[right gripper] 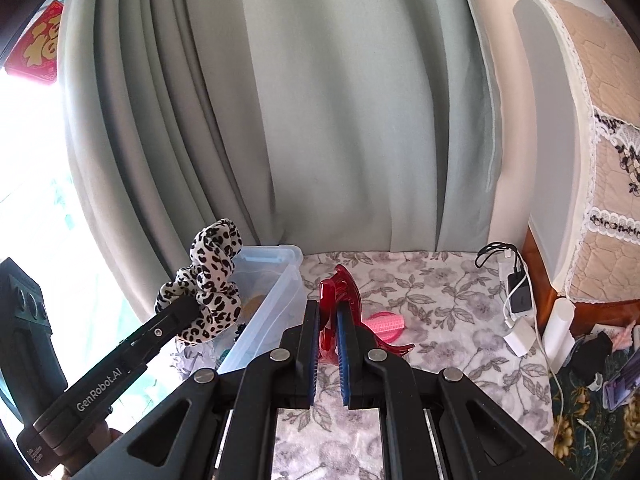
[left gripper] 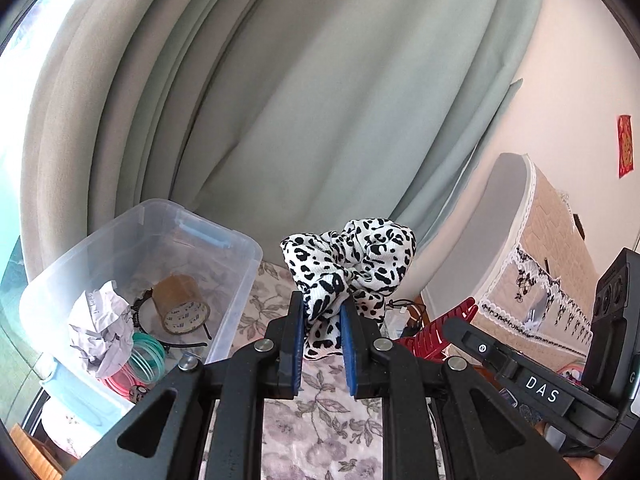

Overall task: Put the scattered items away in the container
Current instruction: 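Lift the scrunchie with the left tool while the right tool lifts the claw clip, then carry the scrunchie and claw clip over the box and open both tools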

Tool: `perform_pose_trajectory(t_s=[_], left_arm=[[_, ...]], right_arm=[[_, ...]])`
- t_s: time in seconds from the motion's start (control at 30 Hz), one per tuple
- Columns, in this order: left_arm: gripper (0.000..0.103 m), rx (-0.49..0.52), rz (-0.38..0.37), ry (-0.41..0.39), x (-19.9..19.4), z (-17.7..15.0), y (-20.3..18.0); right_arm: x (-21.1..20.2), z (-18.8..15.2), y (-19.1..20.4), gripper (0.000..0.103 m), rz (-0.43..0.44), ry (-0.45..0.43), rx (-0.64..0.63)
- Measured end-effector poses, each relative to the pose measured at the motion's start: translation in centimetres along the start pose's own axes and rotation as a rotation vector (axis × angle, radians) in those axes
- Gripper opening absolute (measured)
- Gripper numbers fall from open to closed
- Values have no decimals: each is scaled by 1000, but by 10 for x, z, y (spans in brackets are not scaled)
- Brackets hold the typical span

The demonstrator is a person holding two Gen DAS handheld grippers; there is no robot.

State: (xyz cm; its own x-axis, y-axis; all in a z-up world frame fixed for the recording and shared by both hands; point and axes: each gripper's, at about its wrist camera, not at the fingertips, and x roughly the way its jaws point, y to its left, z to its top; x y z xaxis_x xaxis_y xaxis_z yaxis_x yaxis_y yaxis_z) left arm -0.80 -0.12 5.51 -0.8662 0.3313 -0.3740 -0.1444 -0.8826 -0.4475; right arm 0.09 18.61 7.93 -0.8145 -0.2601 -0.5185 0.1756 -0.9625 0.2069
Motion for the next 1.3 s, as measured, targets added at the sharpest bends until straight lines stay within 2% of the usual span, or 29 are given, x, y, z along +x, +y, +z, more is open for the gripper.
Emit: perform_pose_trajectory(t_s=[0.47,0.67,1.3], left_arm=[[17,-78,97,-77,-42,9,54],[17,-88,138,-97,-50,11,70],[17,-169,199,-74,-42,8,126]], right_arm=[[11,3,73,9,97,10,-124],[29,1,89,9,121,31,-165],[84,-10,125,9,161,135,-233]])
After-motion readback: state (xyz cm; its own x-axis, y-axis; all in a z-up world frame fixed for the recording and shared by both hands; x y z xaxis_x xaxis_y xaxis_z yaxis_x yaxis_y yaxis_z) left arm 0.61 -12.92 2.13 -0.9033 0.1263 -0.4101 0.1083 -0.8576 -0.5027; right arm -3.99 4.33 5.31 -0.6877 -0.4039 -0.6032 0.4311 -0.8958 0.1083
